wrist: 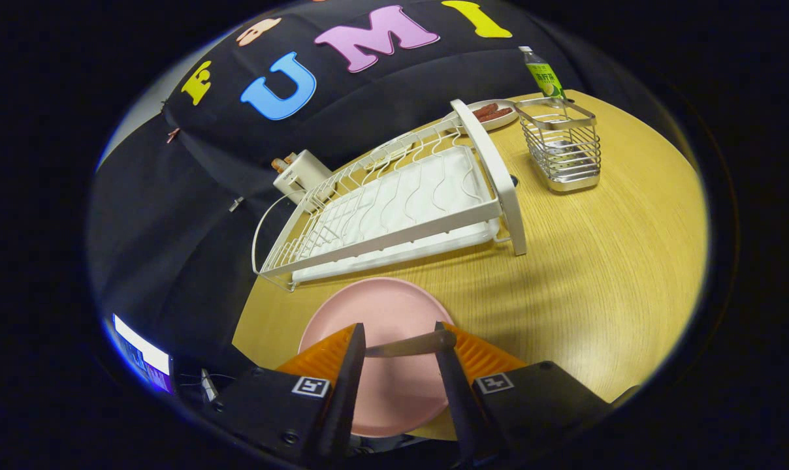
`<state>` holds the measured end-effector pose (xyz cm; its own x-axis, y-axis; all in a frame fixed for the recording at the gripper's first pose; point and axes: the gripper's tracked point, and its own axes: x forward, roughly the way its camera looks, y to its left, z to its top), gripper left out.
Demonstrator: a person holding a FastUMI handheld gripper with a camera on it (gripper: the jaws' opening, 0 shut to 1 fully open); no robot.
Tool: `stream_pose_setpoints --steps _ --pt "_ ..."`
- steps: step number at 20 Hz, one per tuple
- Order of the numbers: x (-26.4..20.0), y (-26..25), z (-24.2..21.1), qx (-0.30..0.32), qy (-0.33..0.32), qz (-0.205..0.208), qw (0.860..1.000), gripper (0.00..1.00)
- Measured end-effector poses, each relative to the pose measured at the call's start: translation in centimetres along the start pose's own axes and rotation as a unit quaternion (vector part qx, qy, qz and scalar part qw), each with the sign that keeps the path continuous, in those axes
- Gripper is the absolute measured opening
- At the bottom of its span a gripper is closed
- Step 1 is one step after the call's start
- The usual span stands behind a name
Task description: Take the plate from the dish rack, then take the spoon from the basket and place it into the plate.
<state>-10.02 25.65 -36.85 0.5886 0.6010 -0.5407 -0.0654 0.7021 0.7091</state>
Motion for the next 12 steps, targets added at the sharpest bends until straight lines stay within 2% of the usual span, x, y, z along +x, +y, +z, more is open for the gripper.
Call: stream_pose_setpoints --steps 1,10,12 --pt "-0.2 -0.1 0.2 -0.012 0.0 -0.003 1.0 0.7" --pt "-3.1 -0.8 1.9 -0.077 -0.005 -0.02 0.997 0.74" --pt "-4.1 -0.7 2.9 -0.092 -0.014 -0.021 0.995 0.77"
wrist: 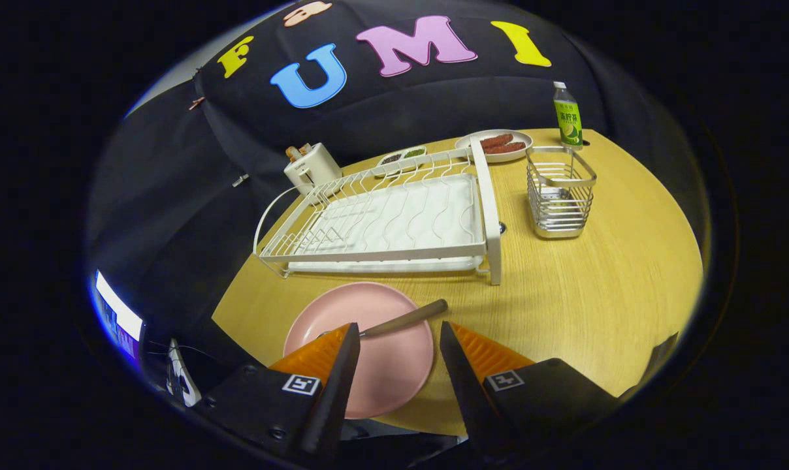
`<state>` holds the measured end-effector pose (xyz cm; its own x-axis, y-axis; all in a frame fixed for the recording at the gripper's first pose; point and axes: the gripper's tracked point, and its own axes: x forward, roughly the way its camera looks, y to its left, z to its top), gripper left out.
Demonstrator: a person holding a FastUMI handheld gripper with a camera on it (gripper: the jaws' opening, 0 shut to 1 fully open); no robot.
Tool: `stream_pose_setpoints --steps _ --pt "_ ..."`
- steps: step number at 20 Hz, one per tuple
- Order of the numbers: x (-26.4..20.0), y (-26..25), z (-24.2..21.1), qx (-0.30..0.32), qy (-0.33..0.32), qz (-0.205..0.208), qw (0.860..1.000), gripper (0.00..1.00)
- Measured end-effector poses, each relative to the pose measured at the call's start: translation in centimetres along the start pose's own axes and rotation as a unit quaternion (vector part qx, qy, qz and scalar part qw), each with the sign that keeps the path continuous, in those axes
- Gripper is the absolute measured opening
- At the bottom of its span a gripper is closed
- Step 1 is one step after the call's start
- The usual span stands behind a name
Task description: Take the plate from the dish rack, then take the spoon from the basket and place it into the plate.
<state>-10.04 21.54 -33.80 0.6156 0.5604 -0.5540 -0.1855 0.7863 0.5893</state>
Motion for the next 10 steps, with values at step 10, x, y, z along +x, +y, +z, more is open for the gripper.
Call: stream_pose_setpoints --steps 10 --pt "-6.6 0.3 11.8 -0.086 -0.113 -0.05 0.989 0.99"
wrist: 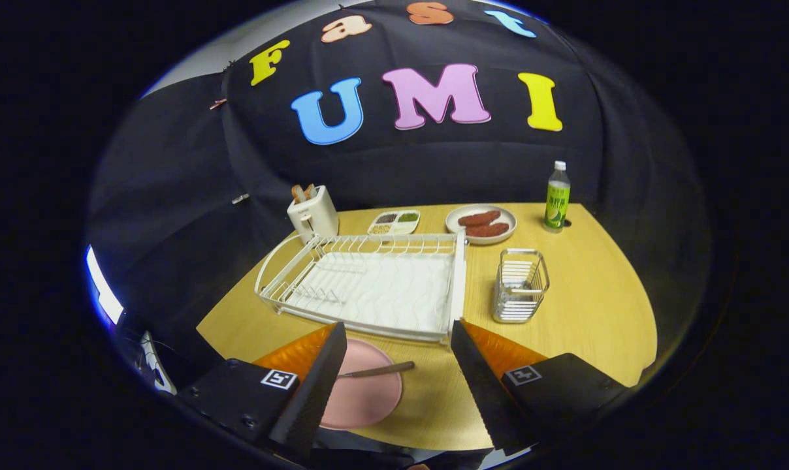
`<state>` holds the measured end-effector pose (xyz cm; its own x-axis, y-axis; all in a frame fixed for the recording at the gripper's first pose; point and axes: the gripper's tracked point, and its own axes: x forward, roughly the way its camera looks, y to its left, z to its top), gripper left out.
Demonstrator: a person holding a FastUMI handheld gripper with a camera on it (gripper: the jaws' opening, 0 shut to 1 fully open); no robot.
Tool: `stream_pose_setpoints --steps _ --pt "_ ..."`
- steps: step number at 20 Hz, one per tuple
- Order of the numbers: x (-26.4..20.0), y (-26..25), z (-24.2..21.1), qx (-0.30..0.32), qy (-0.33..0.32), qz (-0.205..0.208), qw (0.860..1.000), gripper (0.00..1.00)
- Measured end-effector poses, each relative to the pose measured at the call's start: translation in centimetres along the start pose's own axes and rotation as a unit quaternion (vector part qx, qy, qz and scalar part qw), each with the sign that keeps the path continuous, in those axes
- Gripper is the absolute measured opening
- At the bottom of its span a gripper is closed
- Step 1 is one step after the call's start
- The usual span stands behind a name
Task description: Take the plate from the dish rack, then take the spoon from the basket and place it into the plate.
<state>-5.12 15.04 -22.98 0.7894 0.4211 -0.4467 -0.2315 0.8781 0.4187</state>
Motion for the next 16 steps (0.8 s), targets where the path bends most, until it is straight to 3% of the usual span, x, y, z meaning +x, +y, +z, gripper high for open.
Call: stream_pose_setpoints --steps 7,12,16 --pt "-3.9 0.0 9.2 -0.022 -0.091 -0.025 0.995 0.99" --pt "-6.0 -0.5 12.1 -0.055 -0.137 -0.056 0.987 0.99" --pt "-6.2 -0.3 13.1 -0.06 -0.152 -0.049 0.985 0.99"
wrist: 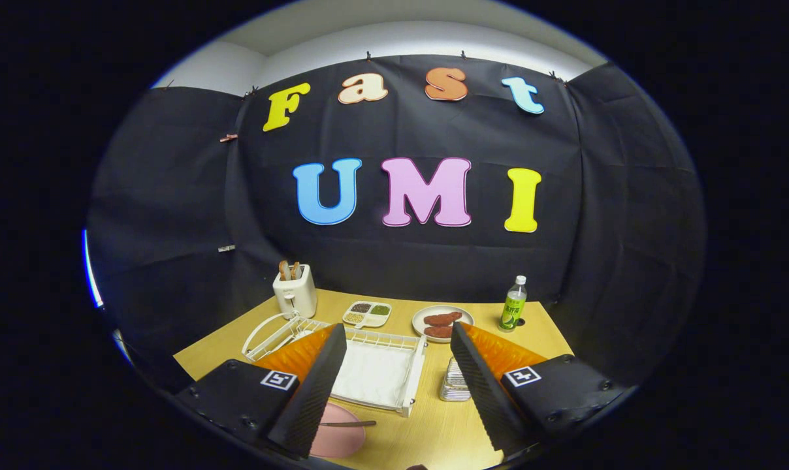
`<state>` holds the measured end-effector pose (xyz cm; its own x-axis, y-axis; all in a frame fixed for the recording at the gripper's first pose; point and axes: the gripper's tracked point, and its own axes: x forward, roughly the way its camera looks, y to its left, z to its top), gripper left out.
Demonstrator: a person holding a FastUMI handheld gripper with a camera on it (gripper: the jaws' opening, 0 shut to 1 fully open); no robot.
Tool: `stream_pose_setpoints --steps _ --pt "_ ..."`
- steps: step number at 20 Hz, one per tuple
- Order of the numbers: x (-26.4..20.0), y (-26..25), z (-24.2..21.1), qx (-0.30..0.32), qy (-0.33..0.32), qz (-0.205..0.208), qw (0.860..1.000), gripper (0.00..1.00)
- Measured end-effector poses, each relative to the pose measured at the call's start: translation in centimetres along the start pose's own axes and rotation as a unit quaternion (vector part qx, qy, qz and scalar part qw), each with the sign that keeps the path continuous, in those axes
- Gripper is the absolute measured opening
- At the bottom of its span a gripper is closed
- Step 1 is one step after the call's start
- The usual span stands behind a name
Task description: Take the plate from the dish rack, then take the spoon from the basket and place it into the plate.
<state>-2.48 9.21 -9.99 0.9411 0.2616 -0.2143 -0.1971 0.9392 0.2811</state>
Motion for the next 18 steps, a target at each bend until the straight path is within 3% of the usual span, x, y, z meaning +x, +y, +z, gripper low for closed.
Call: stream_pose_setpoints --steps 8,18 --pt "2.4 -1.7 -0.4 -0.019 -0.008 0.011 1.0 0.99" --pt "4.2 -2.3 -1.7 -0.035 0.025 0.067 0.997 0.99"
